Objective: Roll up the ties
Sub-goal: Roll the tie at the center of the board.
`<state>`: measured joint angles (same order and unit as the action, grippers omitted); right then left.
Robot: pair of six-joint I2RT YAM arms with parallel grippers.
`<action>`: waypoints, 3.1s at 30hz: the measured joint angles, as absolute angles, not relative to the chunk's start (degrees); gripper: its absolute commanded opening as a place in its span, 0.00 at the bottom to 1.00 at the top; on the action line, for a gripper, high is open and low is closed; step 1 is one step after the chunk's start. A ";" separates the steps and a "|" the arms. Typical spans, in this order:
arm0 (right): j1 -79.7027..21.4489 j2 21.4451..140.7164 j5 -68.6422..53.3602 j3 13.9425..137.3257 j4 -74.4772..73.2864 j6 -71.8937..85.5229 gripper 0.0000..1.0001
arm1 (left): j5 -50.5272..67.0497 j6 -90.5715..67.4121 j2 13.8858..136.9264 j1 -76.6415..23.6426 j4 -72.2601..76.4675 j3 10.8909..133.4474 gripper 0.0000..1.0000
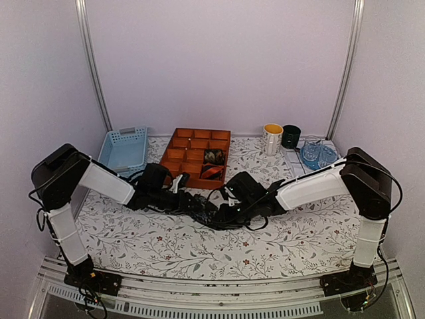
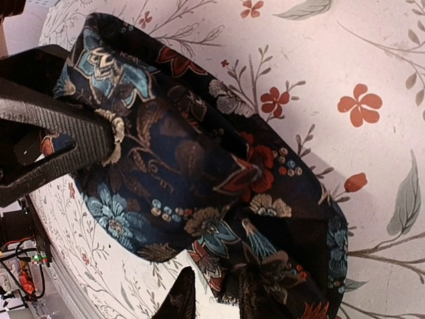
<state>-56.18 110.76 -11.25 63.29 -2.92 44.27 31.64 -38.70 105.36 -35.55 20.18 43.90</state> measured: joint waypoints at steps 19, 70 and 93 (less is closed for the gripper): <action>-56.16 105.01 -9.63 75.22 -7.27 41.50 0.25 | 26.44 -38.17 98.28 -35.46 17.58 40.42 1.00; -53.56 115.92 -13.74 69.71 2.70 43.79 0.17 | 38.92 -44.29 107.77 -32.01 25.02 43.46 0.38; -53.60 100.44 -10.85 60.71 -6.52 43.40 0.24 | 7.60 -30.41 97.71 -42.09 1.19 50.22 0.18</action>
<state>-53.60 100.44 -10.85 60.71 -6.52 43.40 7.60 -30.41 97.71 -42.09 1.19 50.22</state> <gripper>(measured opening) 0.235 0.225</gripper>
